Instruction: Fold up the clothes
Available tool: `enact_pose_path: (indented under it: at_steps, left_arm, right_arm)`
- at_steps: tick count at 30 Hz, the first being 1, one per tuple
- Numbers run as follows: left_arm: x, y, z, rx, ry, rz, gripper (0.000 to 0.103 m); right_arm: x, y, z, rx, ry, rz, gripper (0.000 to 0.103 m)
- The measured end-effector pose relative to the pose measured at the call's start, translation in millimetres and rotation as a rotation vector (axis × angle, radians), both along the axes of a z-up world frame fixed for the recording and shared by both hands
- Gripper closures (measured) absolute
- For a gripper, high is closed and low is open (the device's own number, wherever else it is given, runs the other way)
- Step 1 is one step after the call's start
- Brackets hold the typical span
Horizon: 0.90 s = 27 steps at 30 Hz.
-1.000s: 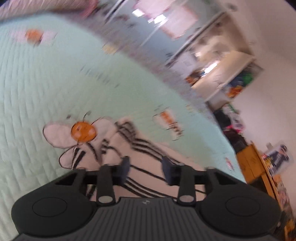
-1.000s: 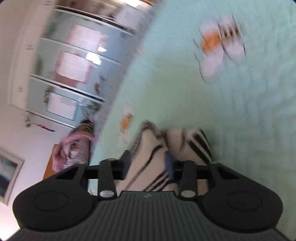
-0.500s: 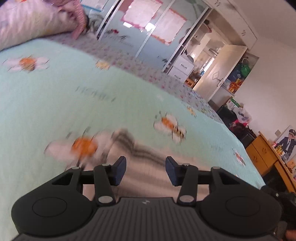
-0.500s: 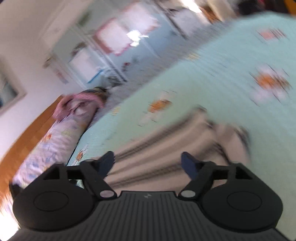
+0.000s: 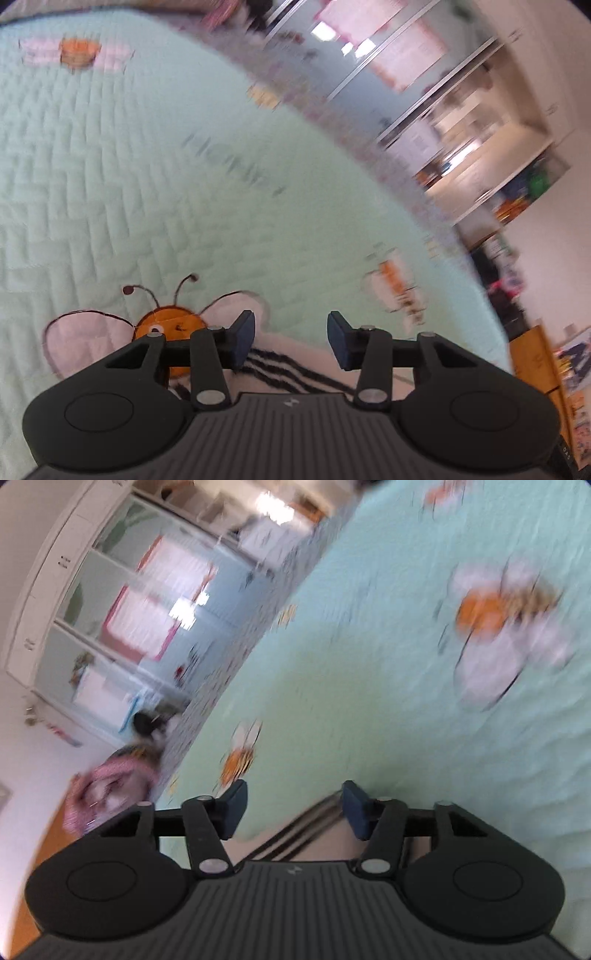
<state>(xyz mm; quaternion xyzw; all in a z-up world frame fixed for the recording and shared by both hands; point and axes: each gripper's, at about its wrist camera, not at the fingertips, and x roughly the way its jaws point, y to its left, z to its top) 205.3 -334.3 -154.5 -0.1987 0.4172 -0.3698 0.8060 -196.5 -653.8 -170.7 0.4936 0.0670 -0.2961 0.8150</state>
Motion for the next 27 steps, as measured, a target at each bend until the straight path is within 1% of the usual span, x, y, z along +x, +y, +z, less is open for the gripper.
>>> enact_pose_path:
  at_steps: [1, 2, 4, 5, 8, 9, 11, 12, 14, 16, 17, 18, 19, 22, 24, 27]
  left_arm:
    - [-9, 6, 8, -0.028, -0.012, -0.004, 0.054]
    - [-22, 13, 17, -0.037, -0.037, -0.017, 0.053]
    - [-51, 17, 26, -0.008, -0.086, -0.044, 0.05]
    - [-66, 19, 28, 0.024, -0.105, -0.059, 0.049]
    - [-104, 25, 23, 0.16, -0.16, -0.113, 0.045]
    - [-113, 29, 19, 0.2, -0.178, -0.125, 0.045]
    - [-133, 36, 12, 0.282, -0.213, -0.149, 0.045]
    - [-137, 44, 10, 0.283, -0.219, -0.139, 0.045]
    - [-145, 57, 15, 0.256, -0.223, -0.108, 0.044]
    - [-158, 64, 18, 0.248, -0.241, -0.091, 0.04]
    - [-165, 67, 18, 0.249, -0.257, -0.082, 0.04]
    - [-166, 70, 18, 0.257, -0.256, -0.076, 0.039]
    - [-167, 74, 18, 0.265, -0.254, -0.07, 0.039]
    - [-169, 84, 19, 0.288, -0.247, -0.052, 0.039]
    - [-171, 92, 19, 0.304, -0.243, -0.039, 0.039]
    - [-174, 102, 20, 0.327, -0.237, -0.021, 0.038]
  right_arm:
    - [-5, 9, 8, -0.026, -0.029, 0.012, 0.033]
    - [-5, 20, 14, -0.039, -0.048, 0.041, 0.032]
    - [2, 43, 20, -0.045, -0.071, 0.127, 0.031]
    - [4, 53, 20, -0.052, -0.067, 0.174, 0.03]
    - [3, 74, 11, -0.094, 0.06, 0.228, 0.029]
    - [-5, 76, 8, -0.101, 0.101, 0.212, 0.03]
    - [-37, 72, 3, -0.104, 0.167, 0.136, 0.03]
    - [-55, 73, 7, -0.107, 0.179, 0.106, 0.029]
    - [-93, 78, 18, -0.112, 0.185, 0.06, 0.029]
    - [-114, 92, 34, -0.159, 0.165, 0.051, 0.028]
    - [-117, 101, 41, -0.188, 0.161, 0.058, 0.024]
    - [-118, 110, 48, -0.216, 0.164, 0.071, 0.021]
    - [-113, 121, 52, -0.238, 0.171, 0.098, 0.021]
    - [-82, 147, 51, -0.291, 0.197, 0.209, 0.021]
    - [-64, 161, 49, -0.325, 0.229, 0.256, 0.021]
    - [-58, 155, 36, -0.306, 0.322, 0.232, 0.021]
